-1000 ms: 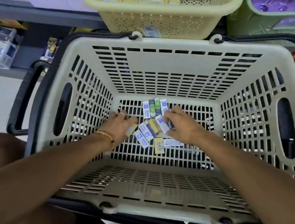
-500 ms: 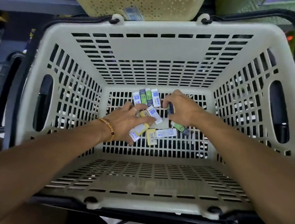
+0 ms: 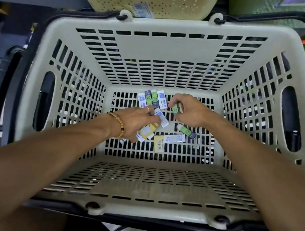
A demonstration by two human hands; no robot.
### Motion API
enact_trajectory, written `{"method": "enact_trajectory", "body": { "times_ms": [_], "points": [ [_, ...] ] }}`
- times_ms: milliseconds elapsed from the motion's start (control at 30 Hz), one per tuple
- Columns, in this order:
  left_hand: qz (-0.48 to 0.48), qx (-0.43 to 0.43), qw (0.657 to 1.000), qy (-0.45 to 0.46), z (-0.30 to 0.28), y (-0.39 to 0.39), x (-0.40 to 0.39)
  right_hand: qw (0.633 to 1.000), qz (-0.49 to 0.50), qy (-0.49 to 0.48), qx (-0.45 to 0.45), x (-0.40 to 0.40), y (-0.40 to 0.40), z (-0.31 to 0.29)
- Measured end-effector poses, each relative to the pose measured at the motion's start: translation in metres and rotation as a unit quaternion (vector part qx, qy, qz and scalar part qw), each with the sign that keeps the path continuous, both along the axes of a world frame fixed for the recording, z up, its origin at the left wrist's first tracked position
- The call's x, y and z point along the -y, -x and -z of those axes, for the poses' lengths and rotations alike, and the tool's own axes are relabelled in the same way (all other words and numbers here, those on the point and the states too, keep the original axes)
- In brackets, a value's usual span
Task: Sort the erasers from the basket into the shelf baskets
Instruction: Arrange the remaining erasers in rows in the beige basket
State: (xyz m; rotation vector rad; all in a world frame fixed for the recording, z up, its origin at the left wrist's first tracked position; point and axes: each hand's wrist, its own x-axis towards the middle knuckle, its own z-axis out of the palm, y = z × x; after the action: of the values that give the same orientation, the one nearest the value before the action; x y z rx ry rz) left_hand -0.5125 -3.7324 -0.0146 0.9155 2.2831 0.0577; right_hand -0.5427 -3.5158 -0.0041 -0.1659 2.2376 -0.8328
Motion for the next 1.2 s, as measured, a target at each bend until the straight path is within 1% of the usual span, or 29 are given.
{"method": "enact_trajectory", "body": {
  "times_ms": [100, 267, 333, 400, 467, 567, 633, 700, 733, 767, 833, 933, 967, 1033, 1100, 1200],
  "points": [
    [-0.002, 0.017, 1.000, 0.014, 0.001, 0.003, -0.006, 0.996, 0.039, 0.044, 0.071, 0.000, 0.001, -0.003],
    [-0.066, 0.079, 0.994, -0.026, -0.001, 0.010, -0.006, 0.978, 0.115, 0.106, 0.138, -0.001, 0.003, -0.005],
    [-0.114, 0.104, 0.987, -0.054, -0.005, 0.008, -0.007, 0.968, 0.145, 0.131, 0.158, -0.001, 0.004, -0.005],
    [-0.202, 0.156, 0.963, -0.086, -0.009, 0.008, -0.006, 0.959, 0.172, 0.151, 0.169, -0.003, 0.006, -0.005],
    [-0.303, 0.230, 0.915, -0.134, -0.016, 0.008, -0.002, 0.947, 0.199, 0.178, 0.181, -0.004, 0.008, -0.008],
    [-0.391, 0.316, 0.839, -0.207, -0.031, 0.010, 0.004, 0.926, 0.218, 0.233, 0.202, -0.003, 0.008, -0.023],
    [-0.430, 0.371, 0.781, -0.261, -0.043, 0.013, 0.004, 0.913, 0.225, 0.271, 0.206, -0.003, 0.009, -0.036],
    [-0.447, 0.407, 0.742, -0.291, -0.058, 0.013, 0.004, 0.900, 0.228, 0.304, 0.214, -0.004, 0.009, -0.049],
    [-0.451, 0.411, 0.727, -0.314, -0.072, 0.012, 0.006, 0.900, 0.227, 0.316, 0.195, -0.003, 0.008, -0.063],
    [-0.455, 0.432, 0.703, -0.334, -0.078, 0.010, 0.007, 0.899, 0.221, 0.329, 0.184, -0.004, 0.006, -0.070],
    [-0.478, 0.480, 0.638, -0.367, -0.087, 0.006, 0.007, 0.887, 0.227, 0.356, 0.189, -0.009, 0.003, -0.080],
    [-0.503, 0.533, 0.520, -0.439, -0.102, -0.006, 0.010, 0.865, 0.249, 0.399, 0.173, -0.010, -0.007, -0.102],
    [-0.510, 0.537, 0.493, -0.456, -0.106, -0.009, 0.010, 0.861, 0.253, 0.408, 0.167, -0.010, -0.009, -0.109],
    [-0.532, 0.532, 0.463, -0.469, -0.115, -0.013, 0.007, 0.864, 0.252, 0.411, 0.144, -0.007, -0.011, -0.125],
    [-0.558, 0.506, 0.454, -0.476, -0.124, -0.014, 0.005, 0.869, 0.247, 0.412, 0.120, -0.002, -0.010, -0.140],
    [-0.560, 0.482, 0.436, -0.513, -0.143, -0.010, 0.007, 0.869, 0.250, 0.421, 0.068, 0.010, -0.004, -0.165]
  ]
}}
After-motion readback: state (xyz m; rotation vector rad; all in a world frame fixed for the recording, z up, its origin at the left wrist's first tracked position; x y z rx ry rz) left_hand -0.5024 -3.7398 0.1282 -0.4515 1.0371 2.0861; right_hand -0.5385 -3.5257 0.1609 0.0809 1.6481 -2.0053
